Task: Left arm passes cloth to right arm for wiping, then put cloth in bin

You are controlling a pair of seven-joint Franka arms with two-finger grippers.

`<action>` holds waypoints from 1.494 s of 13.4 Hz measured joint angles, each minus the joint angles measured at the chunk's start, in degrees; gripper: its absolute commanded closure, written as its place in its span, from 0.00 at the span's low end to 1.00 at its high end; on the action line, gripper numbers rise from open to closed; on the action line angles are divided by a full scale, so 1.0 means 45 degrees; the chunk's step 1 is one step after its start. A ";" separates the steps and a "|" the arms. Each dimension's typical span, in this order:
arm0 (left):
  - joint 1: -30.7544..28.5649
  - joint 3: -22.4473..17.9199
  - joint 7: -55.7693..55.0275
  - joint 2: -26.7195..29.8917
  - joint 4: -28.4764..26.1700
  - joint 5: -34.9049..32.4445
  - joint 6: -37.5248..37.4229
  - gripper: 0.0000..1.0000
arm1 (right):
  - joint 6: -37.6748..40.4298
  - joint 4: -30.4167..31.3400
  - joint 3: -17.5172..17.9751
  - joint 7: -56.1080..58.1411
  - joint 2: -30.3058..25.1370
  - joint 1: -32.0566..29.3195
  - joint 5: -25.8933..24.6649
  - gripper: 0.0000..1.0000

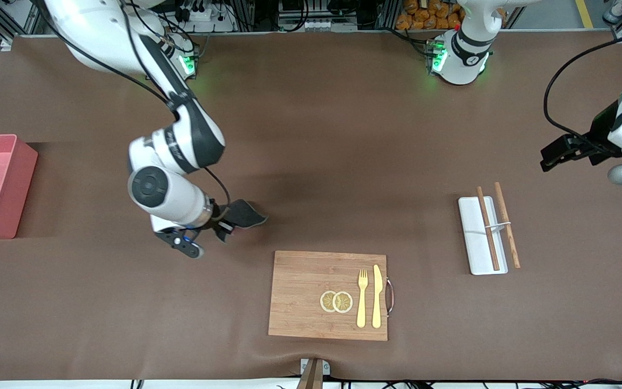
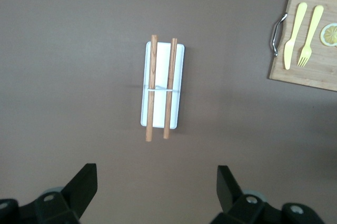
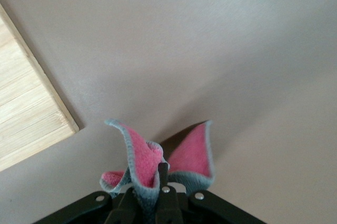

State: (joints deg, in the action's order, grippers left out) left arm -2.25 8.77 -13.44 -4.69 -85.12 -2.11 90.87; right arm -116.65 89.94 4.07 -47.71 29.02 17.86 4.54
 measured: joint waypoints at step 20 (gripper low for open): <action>0.0002 -0.0144 0.0772 0.0807 -0.0258 0.0000 -0.0413 0.00 | 0.1898 -0.2504 -0.0289 2.3095 -0.0322 -1.2463 -0.1280 1.00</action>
State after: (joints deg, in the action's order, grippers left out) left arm -2.24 8.12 -9.96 -1.06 -86.28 -2.11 89.01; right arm -108.11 78.68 2.77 56.22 27.57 -38.22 -1.22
